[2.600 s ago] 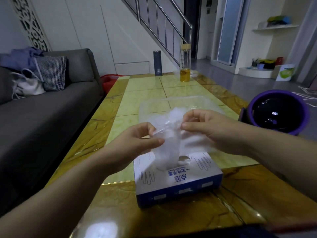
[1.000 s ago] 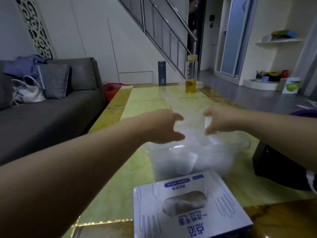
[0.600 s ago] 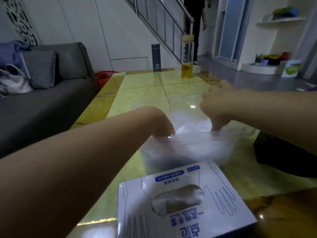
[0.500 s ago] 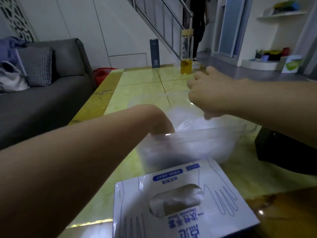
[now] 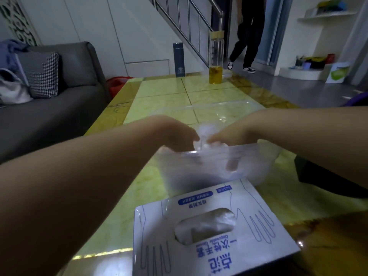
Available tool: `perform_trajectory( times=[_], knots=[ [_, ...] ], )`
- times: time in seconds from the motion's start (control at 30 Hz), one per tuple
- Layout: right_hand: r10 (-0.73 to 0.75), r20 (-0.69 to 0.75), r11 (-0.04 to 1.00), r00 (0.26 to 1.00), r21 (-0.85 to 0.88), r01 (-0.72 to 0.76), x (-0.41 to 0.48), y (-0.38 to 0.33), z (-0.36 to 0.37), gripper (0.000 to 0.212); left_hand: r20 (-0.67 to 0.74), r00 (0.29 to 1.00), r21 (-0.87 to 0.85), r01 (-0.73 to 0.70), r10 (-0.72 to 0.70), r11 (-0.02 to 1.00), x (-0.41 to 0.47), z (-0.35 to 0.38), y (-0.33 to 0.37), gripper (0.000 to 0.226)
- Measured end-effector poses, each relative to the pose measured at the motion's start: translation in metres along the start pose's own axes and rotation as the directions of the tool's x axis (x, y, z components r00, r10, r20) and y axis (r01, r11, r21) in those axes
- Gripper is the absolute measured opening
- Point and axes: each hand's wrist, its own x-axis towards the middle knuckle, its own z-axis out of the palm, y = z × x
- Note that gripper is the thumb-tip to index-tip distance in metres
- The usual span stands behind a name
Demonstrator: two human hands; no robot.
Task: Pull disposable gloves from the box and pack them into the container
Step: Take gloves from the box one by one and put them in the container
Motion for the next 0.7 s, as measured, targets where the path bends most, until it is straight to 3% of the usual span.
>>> perform_trajectory(
  times=[0.07,0.1,0.13,0.2,0.23,0.27,0.3,0.37,0.47,0.53,0.7],
  knots=[
    [-0.051,-0.202,0.997,0.978,0.039,0.06,-0.019,-0.003,-0.001,0.085,-0.217,0.973,-0.054,-0.089,0.075,0.995,-0.022,-0.013,0.0,0.053],
    [-0.073,-0.36,0.997,0.93,-0.005,0.077,-0.035,-0.005,-0.003,0.07,-0.316,0.946,-0.099,-0.108,0.072,0.989,-0.036,-0.02,-0.002,0.049],
    [-0.116,-0.537,0.993,0.835,-0.062,0.098,-0.051,-0.008,-0.002,0.054,-0.409,0.91,-0.132,-0.137,0.072,0.982,-0.054,-0.023,-0.002,0.045],
    [-0.207,-0.797,0.969,0.568,-0.088,0.229,-0.084,-0.011,0.0,0.029,-0.584,0.808,-0.139,-0.197,0.08,0.971,-0.086,-0.021,-0.004,0.038],
    [-0.245,-0.854,0.934,0.459,-0.08,0.348,-0.101,-0.014,0.005,0.022,-0.644,0.76,-0.138,-0.229,0.088,0.964,-0.102,-0.015,-0.004,0.034],
    [-0.285,-0.873,0.883,0.396,-0.078,0.464,-0.117,-0.02,0.012,0.016,-0.671,0.735,-0.143,-0.253,0.094,0.957,-0.12,-0.007,-0.002,0.03],
    [-0.33,-0.858,0.834,0.394,-0.069,0.547,-0.133,-0.029,0.023,0.014,-0.67,0.736,-0.155,-0.271,0.101,0.95,-0.139,0.004,0.001,0.026],
    [-0.392,-0.767,0.805,0.507,-0.02,0.593,-0.142,-0.041,0.049,0.013,-0.578,0.807,-0.178,-0.266,0.118,0.947,-0.157,0.031,0.005,0.019],
    [-0.426,-0.54,0.874,0.726,-0.039,0.484,-0.126,-0.053,0.081,0.021,-0.346,0.927,-0.17,-0.212,0.143,0.963,-0.162,0.069,0.014,0.022],
    [-0.388,-0.441,0.908,0.81,-0.03,0.418,-0.113,-0.057,0.093,0.024,-0.238,0.962,-0.142,-0.173,0.136,0.975,-0.159,0.088,0.021,0.03],
    [-0.374,-0.39,0.927,0.842,-0.124,0.354,-0.104,-0.063,0.093,0.019,-0.158,0.978,0.006,-0.139,0.139,0.99,-0.154,0.103,0.027,0.04]
  ],
)
